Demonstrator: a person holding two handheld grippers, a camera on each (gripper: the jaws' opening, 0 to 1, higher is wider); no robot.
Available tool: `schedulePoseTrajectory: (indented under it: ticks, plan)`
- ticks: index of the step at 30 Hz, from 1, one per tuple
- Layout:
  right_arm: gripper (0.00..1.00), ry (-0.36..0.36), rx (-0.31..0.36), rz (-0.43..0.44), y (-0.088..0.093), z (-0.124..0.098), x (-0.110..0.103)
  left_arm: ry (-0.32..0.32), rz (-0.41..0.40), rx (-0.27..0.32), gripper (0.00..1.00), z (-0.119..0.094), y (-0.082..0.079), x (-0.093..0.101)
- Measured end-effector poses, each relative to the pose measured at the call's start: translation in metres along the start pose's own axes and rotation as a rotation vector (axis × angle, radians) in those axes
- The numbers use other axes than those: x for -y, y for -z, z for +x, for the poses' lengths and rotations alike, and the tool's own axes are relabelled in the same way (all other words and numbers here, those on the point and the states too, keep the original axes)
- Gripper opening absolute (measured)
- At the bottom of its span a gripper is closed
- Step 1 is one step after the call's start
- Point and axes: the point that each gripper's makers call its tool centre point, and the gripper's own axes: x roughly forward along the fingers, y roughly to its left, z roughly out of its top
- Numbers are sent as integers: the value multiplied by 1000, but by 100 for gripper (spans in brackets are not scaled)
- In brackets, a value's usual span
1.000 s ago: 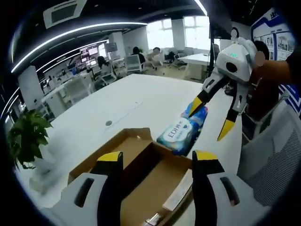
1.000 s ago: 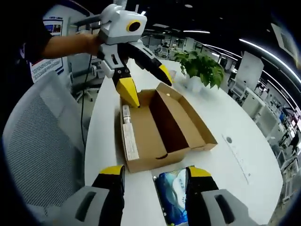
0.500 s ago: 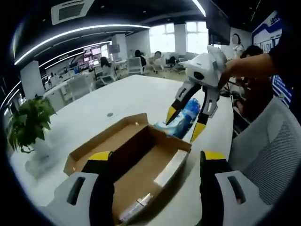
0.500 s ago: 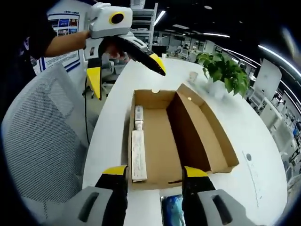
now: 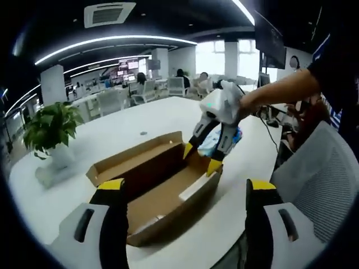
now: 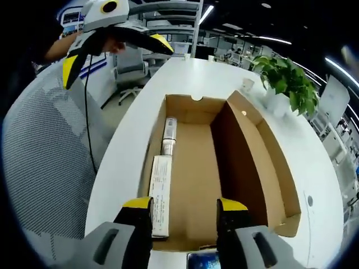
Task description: Operate the shoe box by opening the lid, removing the specified soft item, and placing it in the target area until the item is outside and the box remains undamaged.
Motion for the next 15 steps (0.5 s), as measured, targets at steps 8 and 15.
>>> schedulePoseTrajectory:
  ticks: [8, 15]
  plan:
    - [38, -45, 7, 15, -6, 19, -6, -43, -16, 6, 91, -23, 14, 8]
    - [40, -54, -4, 26, -5, 23, -5, -81, -29, 5, 91, -41, 27, 15]
